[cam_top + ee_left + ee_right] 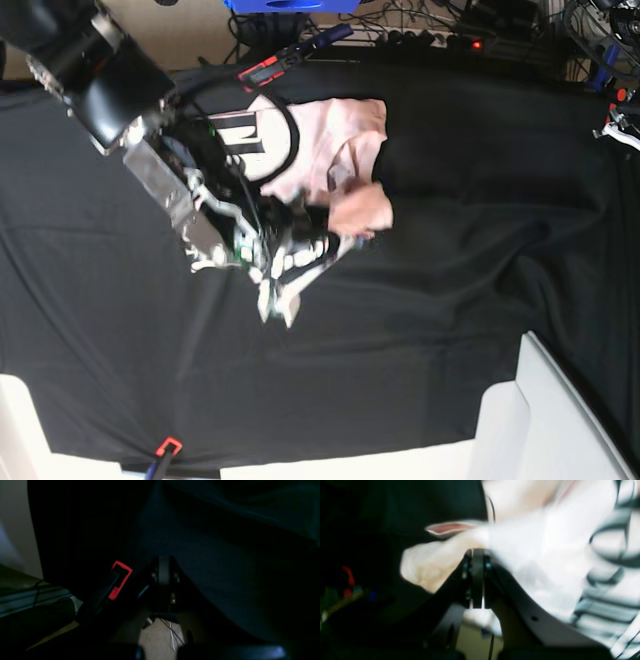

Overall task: Fold the T-shirt properly
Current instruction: 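Flip the printed shirt layer over with the right gripper and release, then move the left gripper onto the shirt and pinch the pink fabric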

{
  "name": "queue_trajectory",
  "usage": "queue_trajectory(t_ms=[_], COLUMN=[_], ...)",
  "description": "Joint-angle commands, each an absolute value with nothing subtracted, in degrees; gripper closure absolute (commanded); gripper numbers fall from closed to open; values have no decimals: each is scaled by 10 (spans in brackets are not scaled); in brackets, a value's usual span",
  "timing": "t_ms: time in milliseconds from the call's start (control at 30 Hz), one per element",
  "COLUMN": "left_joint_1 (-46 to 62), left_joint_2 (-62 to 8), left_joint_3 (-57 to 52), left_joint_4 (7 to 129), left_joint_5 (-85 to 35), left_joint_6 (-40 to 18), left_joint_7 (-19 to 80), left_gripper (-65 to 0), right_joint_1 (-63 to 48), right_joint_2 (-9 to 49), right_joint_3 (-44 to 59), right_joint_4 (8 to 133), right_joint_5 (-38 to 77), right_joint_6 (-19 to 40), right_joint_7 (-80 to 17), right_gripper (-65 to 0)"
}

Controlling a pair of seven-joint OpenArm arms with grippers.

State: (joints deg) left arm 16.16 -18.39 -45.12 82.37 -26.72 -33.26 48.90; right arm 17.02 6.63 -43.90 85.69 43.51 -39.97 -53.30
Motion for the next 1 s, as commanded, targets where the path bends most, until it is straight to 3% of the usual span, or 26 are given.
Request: queue_trajectory(t_ms=[0,167,267,533,700,900,967], left_joint_1=[160,158,157,161,162,177,177], left_joint_2=[-196,-196,-196,-196,-189,-192,-192], left_joint_3=[-456,-456,-456,-452,-449,-328,-278], left_joint_4=[831,832,835,836,836,864,880], left_joint_5=[-271,-271,-271,-271,-271,-272,-276], left_joint_6=[-334,-334,-334,-334,-334,-335,-335], left_joint_7=[480,480,480,480,480,481,484], left_gripper=[-8,-8,-8,-8,-8,-22,-89], right_joint_1=[189,217,208,82,40,-2,-15], right_joint_2=[69,85,98,129,158,212,218], right_joint_3=[-435,-435,-428,-393,-393,-389,-389], right_joint_4=[860,872,909,993,1030,1080,1080], right_joint_5=[433,433,434,433,426,363,353], right_joint_6=[-400,-400,-400,-400,-400,-400,-400], right_joint_7=[-520,-524,-586,-614,-582,-565,-564], right_gripper=[-1,-1,-1,-1,-1,-1,-1])
